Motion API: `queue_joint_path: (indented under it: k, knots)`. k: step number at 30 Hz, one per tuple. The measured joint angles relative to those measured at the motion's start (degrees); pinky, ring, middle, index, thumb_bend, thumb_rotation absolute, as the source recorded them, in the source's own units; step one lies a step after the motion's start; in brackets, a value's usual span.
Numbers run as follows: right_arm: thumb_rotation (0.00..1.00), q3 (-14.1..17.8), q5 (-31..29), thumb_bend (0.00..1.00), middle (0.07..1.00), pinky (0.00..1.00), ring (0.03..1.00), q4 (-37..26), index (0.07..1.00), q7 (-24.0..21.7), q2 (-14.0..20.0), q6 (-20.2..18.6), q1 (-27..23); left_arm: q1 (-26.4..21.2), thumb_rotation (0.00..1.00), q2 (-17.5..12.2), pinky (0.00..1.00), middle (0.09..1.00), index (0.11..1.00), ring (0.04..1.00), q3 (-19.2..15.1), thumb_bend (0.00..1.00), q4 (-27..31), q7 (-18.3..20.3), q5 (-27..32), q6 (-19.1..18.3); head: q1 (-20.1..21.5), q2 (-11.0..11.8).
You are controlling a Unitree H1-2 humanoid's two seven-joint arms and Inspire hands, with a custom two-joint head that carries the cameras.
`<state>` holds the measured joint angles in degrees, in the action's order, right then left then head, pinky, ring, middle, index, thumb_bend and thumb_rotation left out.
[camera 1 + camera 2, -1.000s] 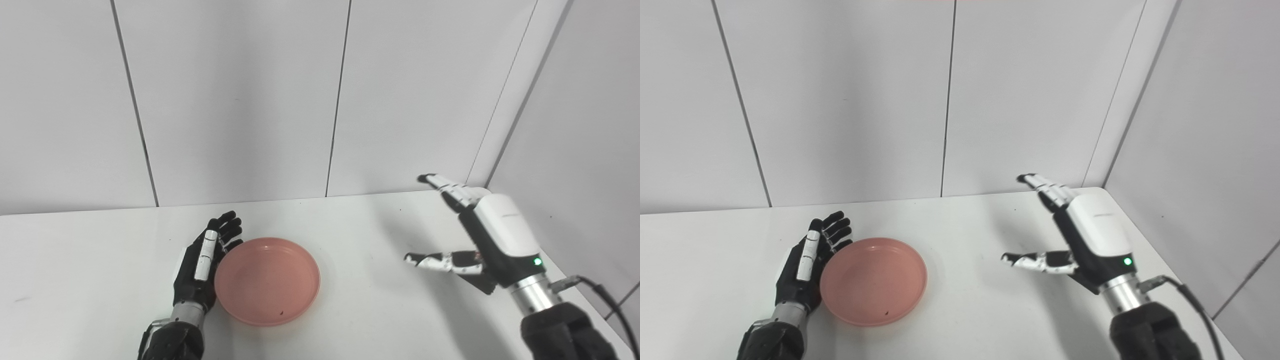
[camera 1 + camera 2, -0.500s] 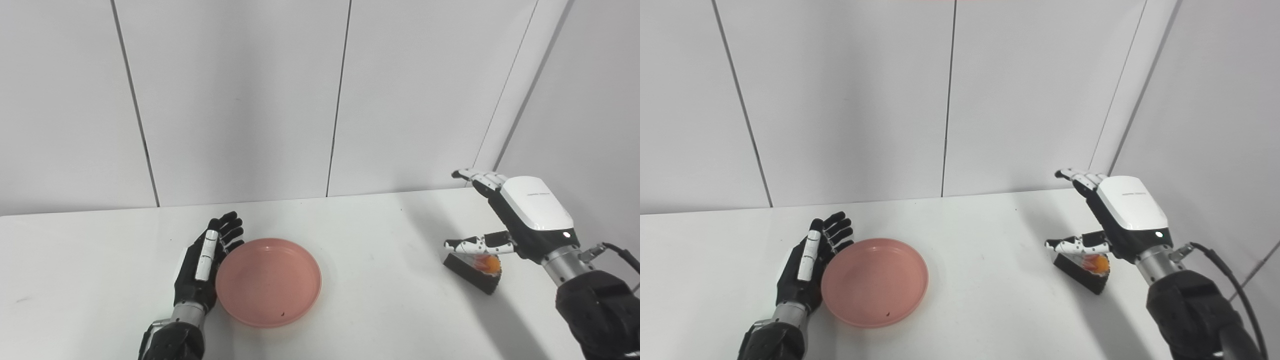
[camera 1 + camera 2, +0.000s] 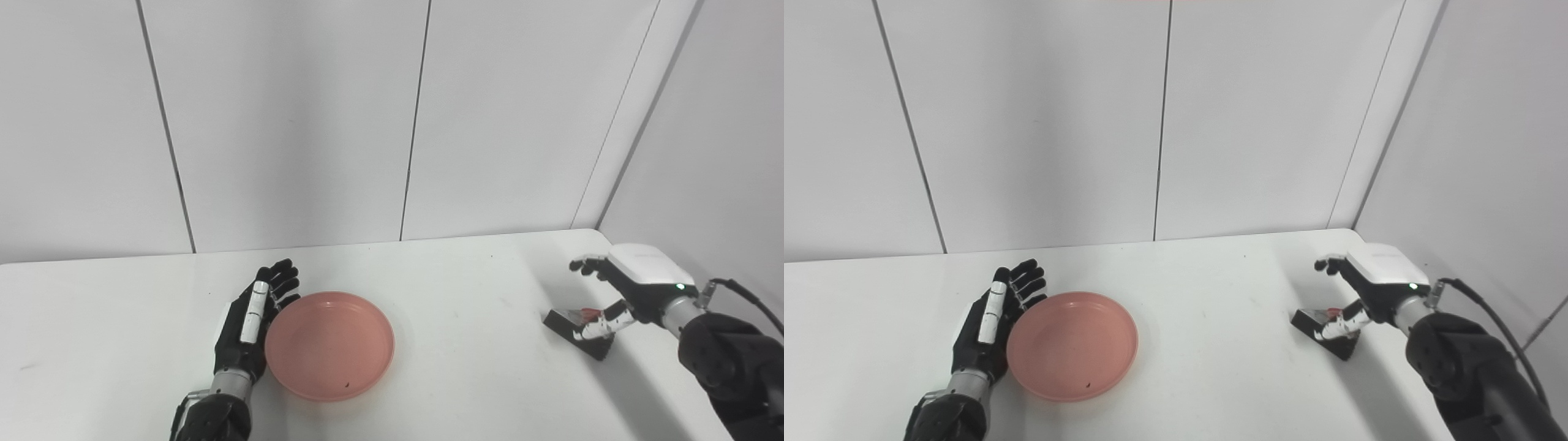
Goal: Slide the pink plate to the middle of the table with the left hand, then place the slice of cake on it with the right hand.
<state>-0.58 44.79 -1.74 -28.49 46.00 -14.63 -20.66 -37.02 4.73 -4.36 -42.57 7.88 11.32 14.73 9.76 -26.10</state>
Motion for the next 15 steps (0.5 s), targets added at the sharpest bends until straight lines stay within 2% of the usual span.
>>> queue_joint_path:
  k: [9,15]
  knots:
    - [0.44,-1.4,-0.9,1.00,0.807,0.67,0.792,3.4,0.796,2.6,0.5,1.9,-1.8,0.0,0.83,0.0,0.76,0.798,0.727,0.824,0.0,0.75,0.0,0.0,0.0,0.0,0.1,0.1]
    - [0.49,-3.0,-0.6,1.00,0.816,0.72,0.804,5.1,0.799,2.8,1.5,1.9,-1.9,0.0,0.84,0.0,0.75,0.802,0.729,0.822,0.2,0.74,0.0,0.0,0.0,0.0,-0.2,-0.1]
